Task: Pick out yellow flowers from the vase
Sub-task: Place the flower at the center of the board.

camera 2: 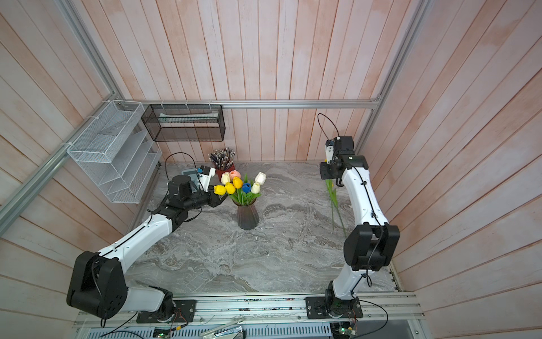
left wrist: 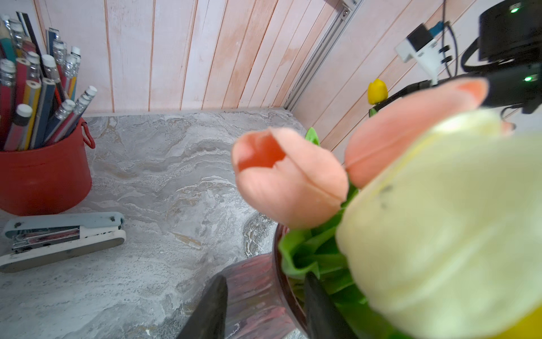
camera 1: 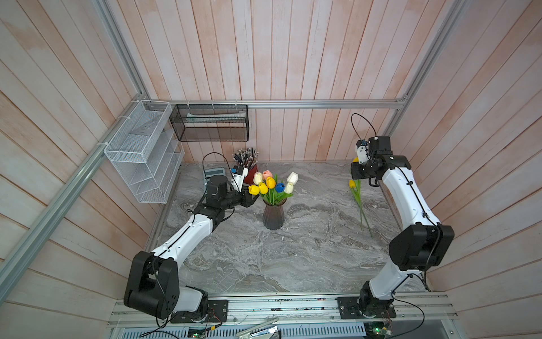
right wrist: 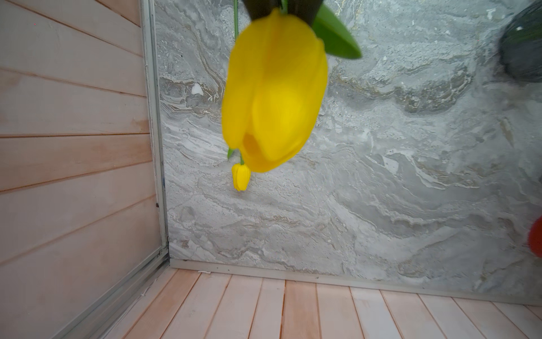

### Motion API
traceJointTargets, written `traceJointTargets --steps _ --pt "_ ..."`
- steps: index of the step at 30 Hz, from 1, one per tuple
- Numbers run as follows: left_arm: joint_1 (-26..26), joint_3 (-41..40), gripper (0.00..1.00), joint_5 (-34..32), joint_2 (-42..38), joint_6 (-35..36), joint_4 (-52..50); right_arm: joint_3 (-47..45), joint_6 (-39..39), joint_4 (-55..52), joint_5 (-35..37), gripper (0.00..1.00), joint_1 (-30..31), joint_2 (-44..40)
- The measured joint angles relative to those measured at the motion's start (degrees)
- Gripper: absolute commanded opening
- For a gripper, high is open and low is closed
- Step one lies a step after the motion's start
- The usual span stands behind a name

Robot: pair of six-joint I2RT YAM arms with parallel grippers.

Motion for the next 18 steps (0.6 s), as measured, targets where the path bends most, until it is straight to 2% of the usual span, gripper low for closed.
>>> traceJointTargets --steps 10,18 --pt "0.5 0.0 0.44 0.02 -0.02 0.0 0.04 4.96 -2.29 -3.58 1.55 0.08 -0.04 14.62" --pt "0.85 0.0 0.44 0.02 -0.02 0.0 0.04 7.58 -3.34 -4.02 2.58 0.08 -0.04 19.8"
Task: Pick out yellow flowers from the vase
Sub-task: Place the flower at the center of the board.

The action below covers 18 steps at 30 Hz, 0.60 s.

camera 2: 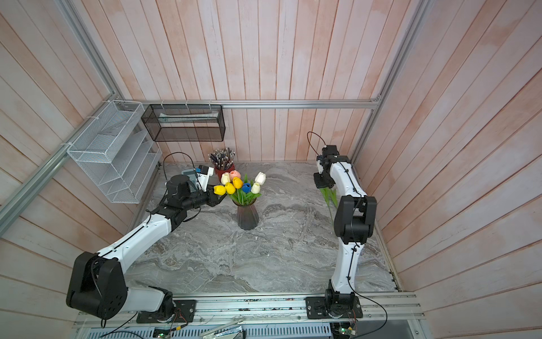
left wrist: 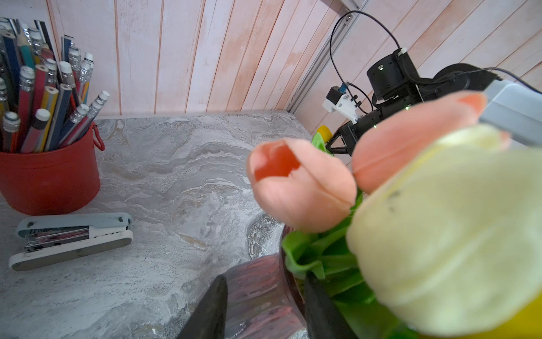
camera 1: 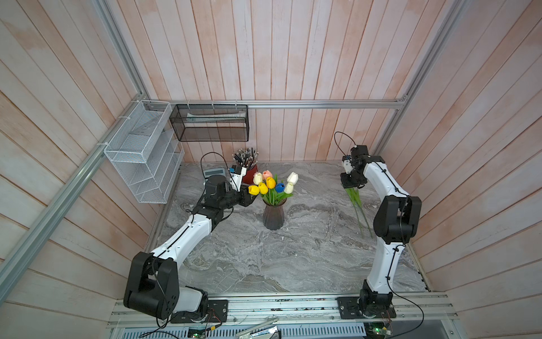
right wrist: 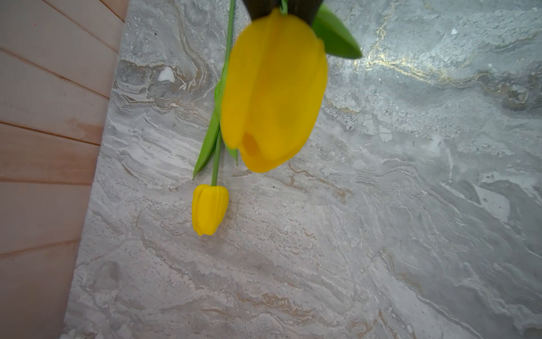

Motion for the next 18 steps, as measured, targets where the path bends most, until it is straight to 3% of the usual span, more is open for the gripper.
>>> traceJointTargets --steps 18 --pt "0.31 -0.26 0.44 0.0 -0.28 -0.02 0.0 2.51 -1.22 3.21 -0.09 0.12 -0.07 7.96"
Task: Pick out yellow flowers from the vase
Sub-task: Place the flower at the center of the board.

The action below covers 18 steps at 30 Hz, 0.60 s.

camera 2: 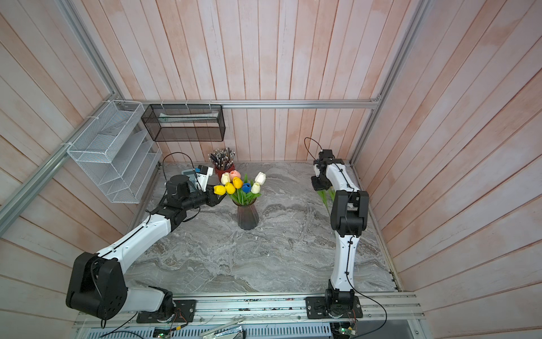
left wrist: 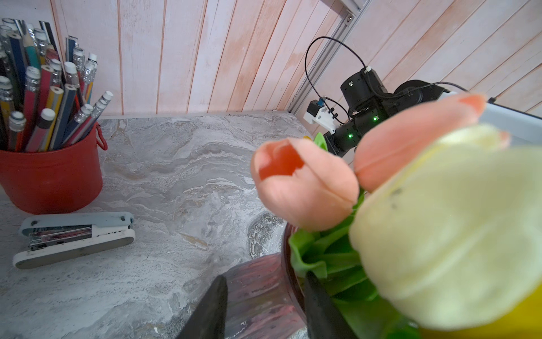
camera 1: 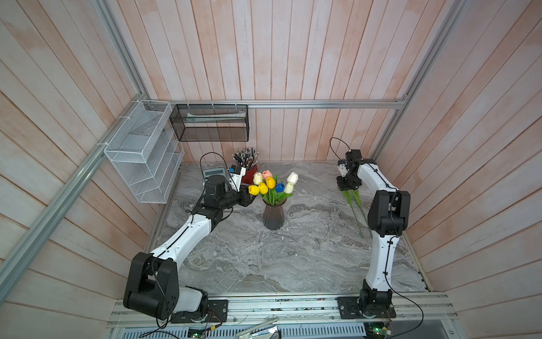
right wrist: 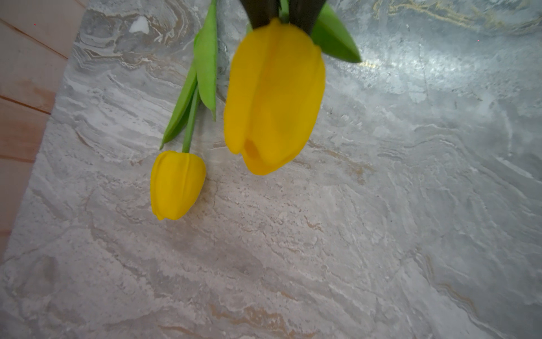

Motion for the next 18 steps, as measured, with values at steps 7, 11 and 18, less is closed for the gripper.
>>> traceJointTargets --steps 7,11,18 --pt "0.44 -0.2 0.44 0.02 -0.26 0.02 -0.02 -0.26 0.2 2.86 -0.02 0.13 -0.76 1.46" --pt "0.57 -0.31 0.44 0.02 -0.26 0.0 -0.02 -0.76 0.42 4.31 -0.07 0.13 -1.27 1.88" --pt "0.9 -0.35 0.44 0.42 -0.26 0.0 -0.02 -3.54 1.36 5.16 -2.01 0.19 -1.6 1.38"
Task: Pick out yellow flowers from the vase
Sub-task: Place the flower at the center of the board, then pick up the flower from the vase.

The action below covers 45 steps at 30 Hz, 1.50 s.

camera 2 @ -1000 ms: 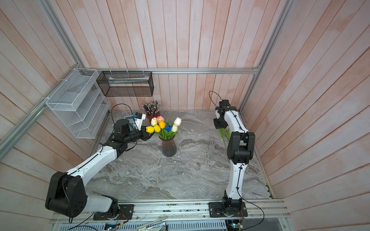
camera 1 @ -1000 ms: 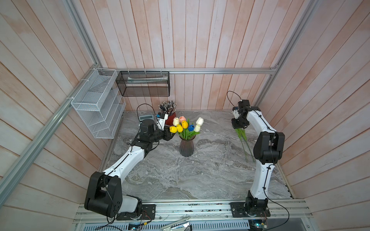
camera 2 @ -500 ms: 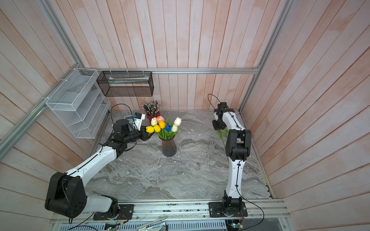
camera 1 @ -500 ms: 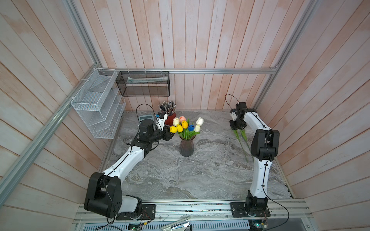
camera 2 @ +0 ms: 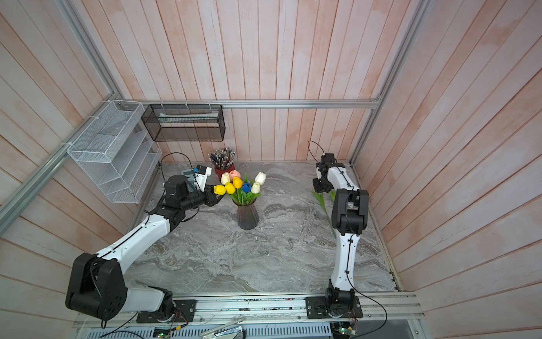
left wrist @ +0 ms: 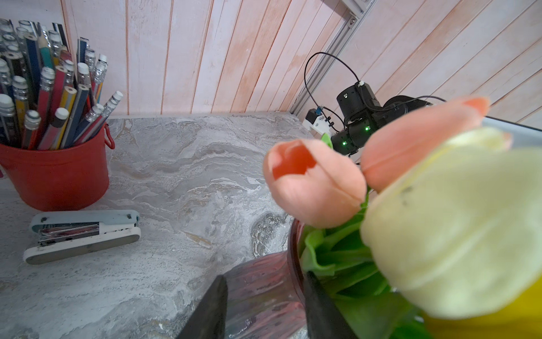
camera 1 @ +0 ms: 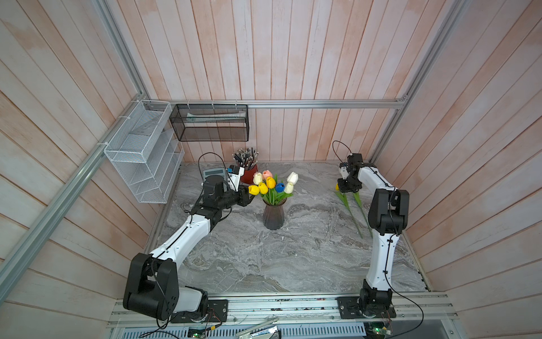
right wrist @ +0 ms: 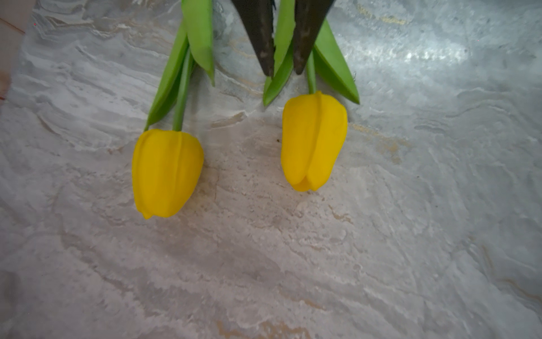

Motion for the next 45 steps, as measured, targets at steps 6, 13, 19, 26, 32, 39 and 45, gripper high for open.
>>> traceJointTargets --steps 6,13,19,26,32,39,45 --pt "0.09 0.0 0.44 0.7 0.0 -0.04 0.0 -7.43 1.46 2.32 -4.72 0.28 -0.07 -7.87" --pt "0.31 0.0 0.44 1.11 0.0 -0.44 0.0 -28.02 4.68 17.9 -16.63 0.46 -0.26 -31.5" --pt "0.48 0.0 0.44 1.53 0.0 -0.55 0.0 -43.69 8.0 33.14 -27.74 0.46 -0.26 -47.74" --pt "0.68 0.0 0.44 2.29 0.02 -1.09 0.0 -60.7 12.68 49.55 -39.8 0.43 2.08 -64.87" --pt "0.68 0.02 0.44 2.58 0.37 -1.31 0.0 -62.6 14.29 53.07 -43.32 0.4 9.86 -71.8" --pt "0.72 0.02 0.44 3.17 2.27 -1.33 -0.22 -63.84 16.39 55.1 -43.5 0.39 21.66 -76.13" --pt "0.72 0.02 0.44 3.89 2.82 -1.53 -0.31 -63.76 16.94 57.44 -39.65 0.35 32.98 -72.7"
